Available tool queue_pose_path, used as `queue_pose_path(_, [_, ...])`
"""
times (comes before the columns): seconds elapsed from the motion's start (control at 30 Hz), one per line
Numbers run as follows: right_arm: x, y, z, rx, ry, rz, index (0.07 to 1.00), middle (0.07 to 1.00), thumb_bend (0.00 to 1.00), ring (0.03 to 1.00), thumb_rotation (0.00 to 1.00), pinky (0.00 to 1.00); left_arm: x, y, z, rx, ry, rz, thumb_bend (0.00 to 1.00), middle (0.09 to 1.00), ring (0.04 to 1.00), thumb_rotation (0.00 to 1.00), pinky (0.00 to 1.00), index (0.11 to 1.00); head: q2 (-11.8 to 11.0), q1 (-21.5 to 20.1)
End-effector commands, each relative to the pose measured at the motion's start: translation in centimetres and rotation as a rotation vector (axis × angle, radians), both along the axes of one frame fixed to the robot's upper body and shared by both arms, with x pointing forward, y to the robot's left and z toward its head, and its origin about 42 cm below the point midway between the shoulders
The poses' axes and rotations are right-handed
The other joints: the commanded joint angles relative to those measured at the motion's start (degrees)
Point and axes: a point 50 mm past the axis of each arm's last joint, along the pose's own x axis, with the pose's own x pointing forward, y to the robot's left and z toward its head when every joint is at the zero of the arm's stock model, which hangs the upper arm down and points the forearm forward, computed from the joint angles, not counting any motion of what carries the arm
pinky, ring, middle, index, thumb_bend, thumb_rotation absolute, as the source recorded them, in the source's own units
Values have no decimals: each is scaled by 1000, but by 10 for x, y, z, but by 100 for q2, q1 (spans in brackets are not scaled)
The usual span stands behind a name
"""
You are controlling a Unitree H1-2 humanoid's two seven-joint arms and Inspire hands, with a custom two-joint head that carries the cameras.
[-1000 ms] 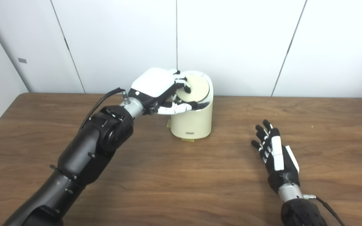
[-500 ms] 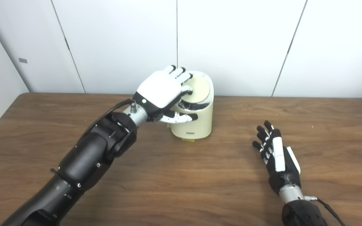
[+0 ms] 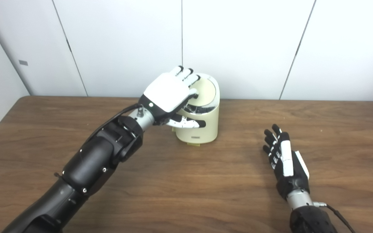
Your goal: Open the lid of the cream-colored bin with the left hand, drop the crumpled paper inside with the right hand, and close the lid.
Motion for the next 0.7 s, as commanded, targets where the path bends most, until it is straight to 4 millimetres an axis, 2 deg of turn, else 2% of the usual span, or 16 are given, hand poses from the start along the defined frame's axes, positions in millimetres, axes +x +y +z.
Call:
queue_pose_path(0.0, [7,3,18,10,-74,10,999,950,679,981,1000,968,5,6,10,-37,21,3,566,949,1000,994,1000,768,-14,2])
queue_pose_path(0.07, [8,3,17,11,-74,10,1000,950,672,984,1000,972,4,9,19,-107,32,6,535,925,991,972,999,767,-24,5])
queue_pose_path(0.23, [10,2,16,11,-79,4,997,947,674,980,1000,963,1,17,40,-334,59,21,490,849,931,925,923,744,-74,-8])
queue_pose_path(0.3, [10,1,16,16,-79,2,995,946,673,981,1000,963,-2,22,49,-496,76,12,474,823,875,818,837,737,-79,-6])
queue_pose_path(0.43, [10,-1,16,14,-77,2,994,948,673,982,1000,961,-7,32,56,-771,87,-19,459,785,808,768,727,735,-84,5])
queue_pose_path(0.53, [11,-3,16,38,-82,4,990,948,679,981,997,960,-16,40,56,-992,136,3,438,828,848,753,774,771,-80,14])
queue_pose_path(0.67, [12,-4,16,78,-94,9,994,973,663,993,958,976,-22,49,50,-1134,191,14,381,820,845,724,820,809,-82,36])
